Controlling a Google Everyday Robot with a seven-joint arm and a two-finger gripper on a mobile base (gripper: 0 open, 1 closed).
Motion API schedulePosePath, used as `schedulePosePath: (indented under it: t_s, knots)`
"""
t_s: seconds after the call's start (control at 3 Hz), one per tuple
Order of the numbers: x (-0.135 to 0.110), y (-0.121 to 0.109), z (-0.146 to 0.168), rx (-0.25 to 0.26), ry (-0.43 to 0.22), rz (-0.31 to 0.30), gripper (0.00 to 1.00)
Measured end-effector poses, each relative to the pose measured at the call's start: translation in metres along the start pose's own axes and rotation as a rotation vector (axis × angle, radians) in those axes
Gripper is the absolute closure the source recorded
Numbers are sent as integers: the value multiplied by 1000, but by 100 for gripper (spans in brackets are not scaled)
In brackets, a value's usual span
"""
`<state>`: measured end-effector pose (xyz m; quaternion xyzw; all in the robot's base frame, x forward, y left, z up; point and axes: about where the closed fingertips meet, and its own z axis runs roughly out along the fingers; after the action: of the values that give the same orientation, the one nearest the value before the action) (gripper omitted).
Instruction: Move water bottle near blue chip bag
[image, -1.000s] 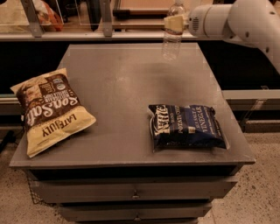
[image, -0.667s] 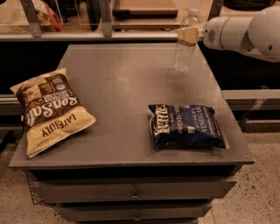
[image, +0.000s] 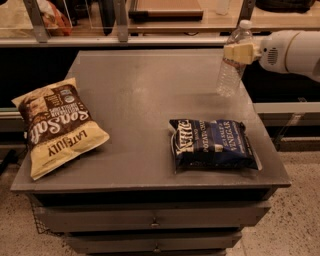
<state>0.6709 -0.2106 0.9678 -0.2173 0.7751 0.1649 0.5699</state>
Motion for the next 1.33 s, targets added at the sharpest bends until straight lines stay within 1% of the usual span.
schedulePosePath:
  t_s: [0.33, 0.67, 1.0, 1.33]
  knots:
    - [23, 14, -36, -7, 8, 28, 100]
    - [32, 34, -50, -36, 5, 28, 100]
    - [31, 50, -61, -68, -4, 18, 84]
    - [33, 67, -58, -119, -3, 17, 61]
